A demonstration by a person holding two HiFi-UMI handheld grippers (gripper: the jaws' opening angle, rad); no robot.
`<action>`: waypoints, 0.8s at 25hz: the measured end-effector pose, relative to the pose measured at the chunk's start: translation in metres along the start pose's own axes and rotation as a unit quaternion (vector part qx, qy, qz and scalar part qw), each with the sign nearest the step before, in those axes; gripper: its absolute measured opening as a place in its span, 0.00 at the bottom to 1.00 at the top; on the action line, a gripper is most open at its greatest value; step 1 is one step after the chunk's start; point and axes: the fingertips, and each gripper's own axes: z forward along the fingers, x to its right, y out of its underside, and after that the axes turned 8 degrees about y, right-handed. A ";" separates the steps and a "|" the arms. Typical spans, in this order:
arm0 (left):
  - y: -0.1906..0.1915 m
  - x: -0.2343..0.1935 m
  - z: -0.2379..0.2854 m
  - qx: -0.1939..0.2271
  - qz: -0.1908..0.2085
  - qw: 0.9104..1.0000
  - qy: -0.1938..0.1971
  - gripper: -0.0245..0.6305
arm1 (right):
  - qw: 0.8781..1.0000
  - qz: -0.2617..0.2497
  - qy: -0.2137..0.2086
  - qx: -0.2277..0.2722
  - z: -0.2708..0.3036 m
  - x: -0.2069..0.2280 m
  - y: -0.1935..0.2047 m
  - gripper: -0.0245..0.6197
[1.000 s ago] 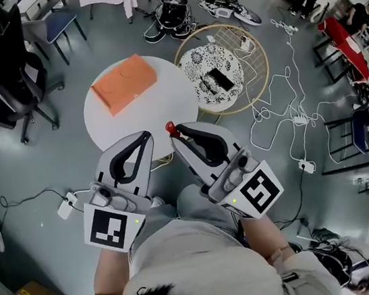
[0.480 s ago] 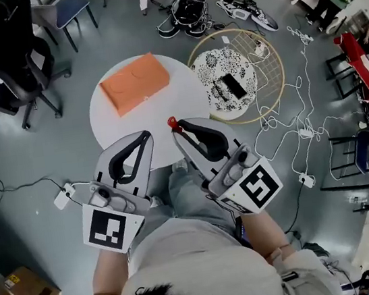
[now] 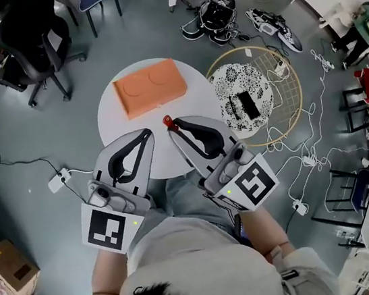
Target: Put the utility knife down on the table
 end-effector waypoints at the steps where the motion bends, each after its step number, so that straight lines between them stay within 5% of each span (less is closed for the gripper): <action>1: 0.001 -0.003 0.001 -0.001 -0.001 1.000 -0.009 0.05 | 1.000 0.001 -0.009 -0.003 0.004 0.002 0.002 0.13; 20: 0.027 -0.059 -0.034 -0.014 -0.020 0.985 -0.169 0.05 | 0.981 -0.013 -0.162 -0.110 0.091 -0.013 0.106 0.13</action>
